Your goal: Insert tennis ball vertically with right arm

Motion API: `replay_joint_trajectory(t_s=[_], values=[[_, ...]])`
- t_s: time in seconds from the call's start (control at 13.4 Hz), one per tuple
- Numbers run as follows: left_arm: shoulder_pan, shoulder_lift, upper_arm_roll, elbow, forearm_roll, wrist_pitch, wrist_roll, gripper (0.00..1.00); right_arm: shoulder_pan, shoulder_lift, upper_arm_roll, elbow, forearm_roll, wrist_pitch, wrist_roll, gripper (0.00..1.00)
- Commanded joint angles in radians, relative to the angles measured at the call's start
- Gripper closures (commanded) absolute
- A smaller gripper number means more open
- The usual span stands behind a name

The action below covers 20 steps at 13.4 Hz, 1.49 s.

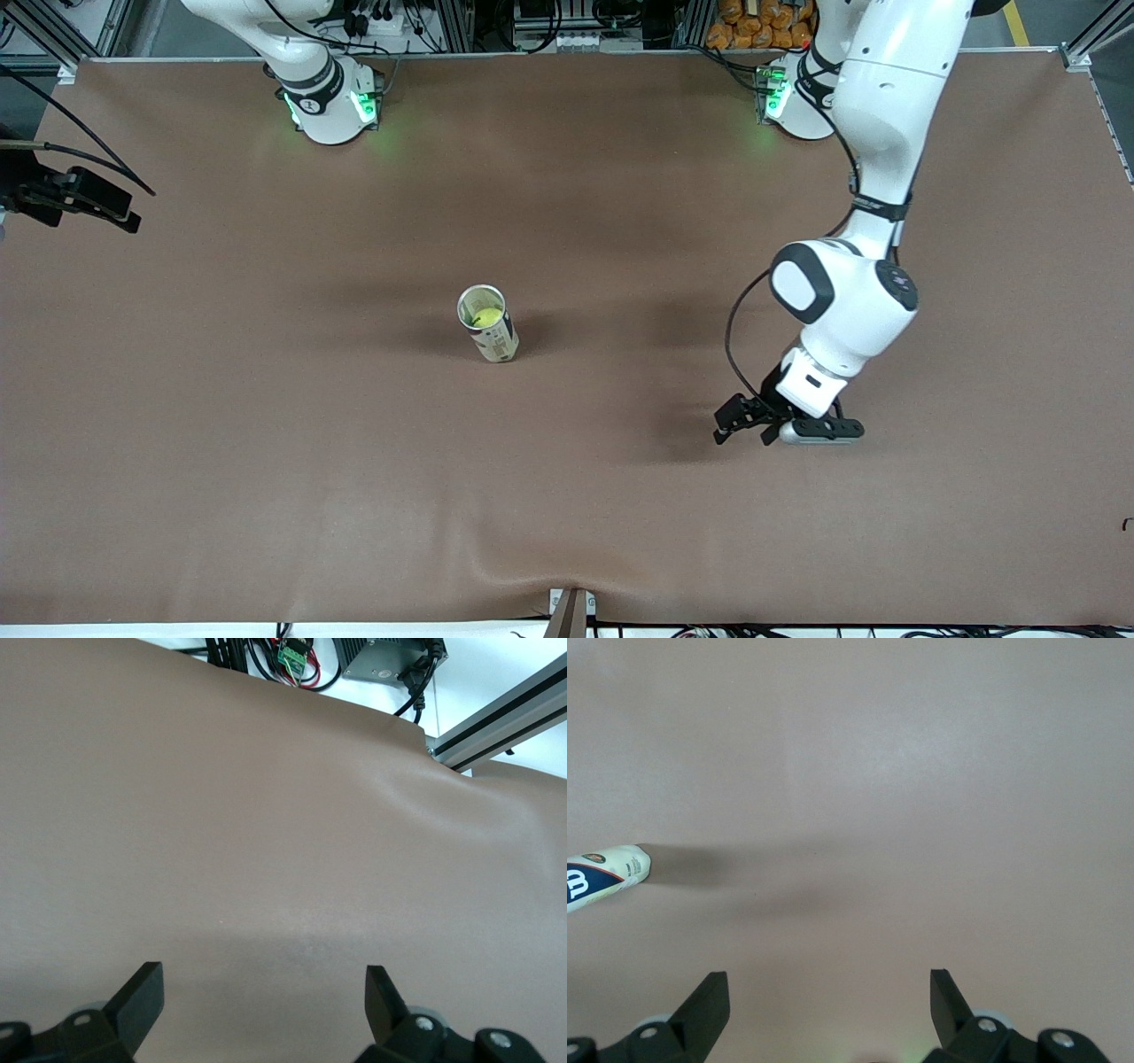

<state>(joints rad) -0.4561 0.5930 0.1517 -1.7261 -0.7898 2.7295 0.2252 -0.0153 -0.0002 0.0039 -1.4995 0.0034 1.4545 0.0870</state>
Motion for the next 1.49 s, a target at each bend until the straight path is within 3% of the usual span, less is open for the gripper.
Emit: replay_joint_trajectory(t_s=[0.0,0.15,0.22,0.97,1.41], values=[[-0.007,-0.028,0.032,0.034,0.172,-0.112,-0.134,0.00,0.003,-0.015,-0.007,-0.010,0.017,0.007,-0.012,0.00],[0.007,-0.062,0.032,0.042,0.358,-0.174,-0.204,0.00,0.003,-0.015,-0.007,-0.010,0.017,0.009,-0.012,0.00],[0.010,-0.071,0.035,0.052,0.389,-0.213,-0.210,0.00,0.003,-0.015,-0.007,-0.010,0.017,0.007,-0.012,0.00],[0.060,-0.121,0.092,0.278,0.506,-0.677,-0.208,0.00,0.003,-0.015,-0.007,-0.011,0.017,0.004,-0.013,0.00],[0.073,-0.171,0.129,0.339,0.534,-0.887,-0.207,0.00,0.001,-0.015,-0.007,-0.011,0.017,0.004,-0.013,0.00]])
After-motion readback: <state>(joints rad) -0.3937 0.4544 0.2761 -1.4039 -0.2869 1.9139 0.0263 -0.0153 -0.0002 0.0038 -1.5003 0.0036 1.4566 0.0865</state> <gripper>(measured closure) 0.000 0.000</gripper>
